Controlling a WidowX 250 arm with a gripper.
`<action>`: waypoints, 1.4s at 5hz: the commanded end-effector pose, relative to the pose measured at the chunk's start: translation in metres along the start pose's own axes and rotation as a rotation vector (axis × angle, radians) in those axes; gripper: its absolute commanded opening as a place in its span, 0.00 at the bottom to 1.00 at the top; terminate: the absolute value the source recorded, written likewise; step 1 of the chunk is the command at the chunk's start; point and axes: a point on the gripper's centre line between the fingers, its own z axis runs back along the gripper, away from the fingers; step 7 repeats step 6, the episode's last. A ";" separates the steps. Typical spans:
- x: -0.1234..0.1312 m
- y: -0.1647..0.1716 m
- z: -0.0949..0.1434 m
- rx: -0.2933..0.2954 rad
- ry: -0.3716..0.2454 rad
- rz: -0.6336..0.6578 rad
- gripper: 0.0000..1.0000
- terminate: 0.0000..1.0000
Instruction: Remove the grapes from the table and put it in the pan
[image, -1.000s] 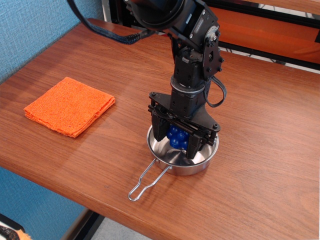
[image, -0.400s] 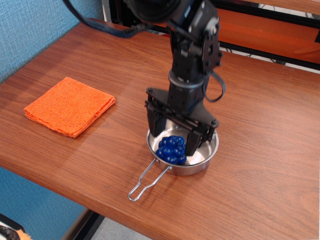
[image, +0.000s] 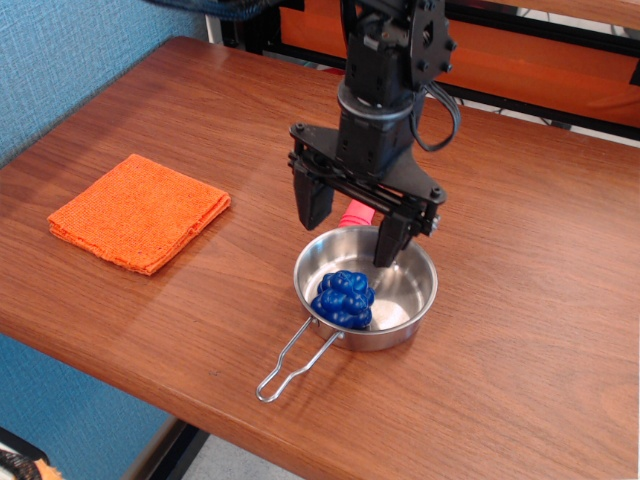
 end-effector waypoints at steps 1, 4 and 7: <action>-0.007 0.060 0.018 0.046 -0.016 0.189 1.00 0.00; 0.016 0.145 -0.008 0.016 -0.005 0.382 1.00 0.00; 0.016 0.145 -0.008 0.016 -0.005 0.382 1.00 1.00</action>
